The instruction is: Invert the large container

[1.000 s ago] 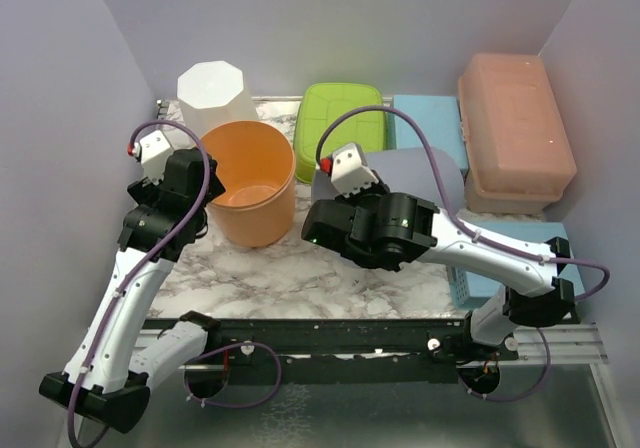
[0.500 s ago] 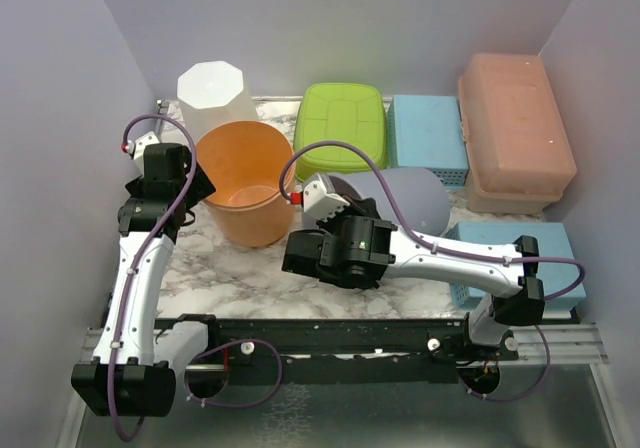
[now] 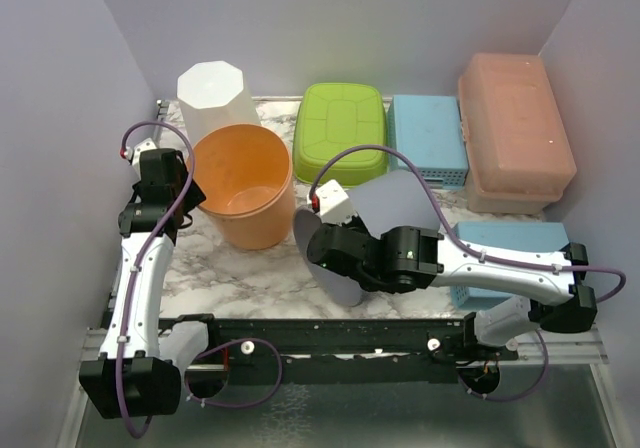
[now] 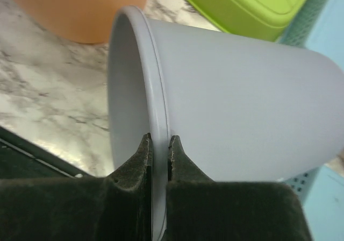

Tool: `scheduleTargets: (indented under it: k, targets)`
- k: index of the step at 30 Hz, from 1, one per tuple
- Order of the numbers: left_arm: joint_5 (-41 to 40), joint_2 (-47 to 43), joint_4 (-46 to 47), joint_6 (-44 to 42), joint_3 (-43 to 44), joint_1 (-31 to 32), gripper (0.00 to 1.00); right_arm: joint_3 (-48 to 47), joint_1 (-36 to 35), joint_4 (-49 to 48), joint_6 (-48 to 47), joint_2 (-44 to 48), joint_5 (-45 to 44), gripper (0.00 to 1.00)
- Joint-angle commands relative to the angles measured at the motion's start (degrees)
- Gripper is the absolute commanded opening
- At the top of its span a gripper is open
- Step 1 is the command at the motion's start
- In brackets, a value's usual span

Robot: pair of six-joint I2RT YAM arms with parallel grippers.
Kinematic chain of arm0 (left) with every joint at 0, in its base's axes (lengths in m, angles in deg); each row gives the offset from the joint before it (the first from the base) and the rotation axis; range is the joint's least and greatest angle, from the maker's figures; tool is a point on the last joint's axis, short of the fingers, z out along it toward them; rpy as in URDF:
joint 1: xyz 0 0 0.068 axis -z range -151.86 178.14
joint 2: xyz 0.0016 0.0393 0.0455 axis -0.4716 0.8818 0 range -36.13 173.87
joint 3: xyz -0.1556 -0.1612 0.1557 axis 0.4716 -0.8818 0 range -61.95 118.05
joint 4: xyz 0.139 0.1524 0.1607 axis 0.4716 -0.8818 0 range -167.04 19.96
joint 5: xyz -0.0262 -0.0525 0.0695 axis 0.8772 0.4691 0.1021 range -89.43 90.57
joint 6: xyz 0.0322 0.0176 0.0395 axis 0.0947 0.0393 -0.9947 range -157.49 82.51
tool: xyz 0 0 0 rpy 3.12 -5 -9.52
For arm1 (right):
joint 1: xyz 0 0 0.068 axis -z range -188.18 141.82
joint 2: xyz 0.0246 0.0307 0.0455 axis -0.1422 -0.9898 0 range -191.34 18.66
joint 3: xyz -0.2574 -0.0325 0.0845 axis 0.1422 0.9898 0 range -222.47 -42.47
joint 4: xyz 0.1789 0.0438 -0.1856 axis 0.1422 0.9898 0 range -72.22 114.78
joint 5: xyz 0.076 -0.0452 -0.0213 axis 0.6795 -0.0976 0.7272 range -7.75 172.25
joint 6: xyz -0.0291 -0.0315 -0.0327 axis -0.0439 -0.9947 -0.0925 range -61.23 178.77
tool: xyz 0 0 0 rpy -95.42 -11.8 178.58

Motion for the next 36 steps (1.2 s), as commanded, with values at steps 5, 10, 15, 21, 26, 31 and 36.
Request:
scheduleTargets:
  k: [5, 10, 15, 21, 26, 31, 36]
  targets:
    - [-1.42, -2.11, -1.19, -1.27, 1.60, -1.06, 0.49, 6.00, 4.93, -10.58, 5.11, 1.71, 21.50, 0.01]
    - [-3.01, -1.97, -2.24, -1.50, 3.52, -1.13, 0.41, 9.09, 6.52, -15.37, 6.84, 3.05, 25.37, 0.05]
    - [-9.50, -1.77, -4.51, -2.36, 5.92, -1.16, 0.37, 9.44, 7.29, -15.55, 7.38, 2.29, 27.25, 0.10]
    - [-12.60, -1.16, -4.82, -2.96, 5.36, -2.19, 0.34, 10.25, 7.82, -16.14, 6.61, 1.89, 29.50, 0.18]
    - [-16.69, -0.89, -5.54, -3.70, 6.85, -4.18, 0.34, 10.09, 7.82, -15.54, 6.32, 0.76, 28.67, 0.20]
    - [-17.32, -0.50, -6.00, -5.51, 8.70, -6.64, 0.38, 9.95, 7.84, -16.54, 5.97, -0.27, 29.69, 0.20]
    - [-13.26, -1.75, -6.52, -5.18, 10.47, -6.75, 0.64, 9.99, 7.84, -17.37, 5.91, -1.10, 30.78, 0.18]
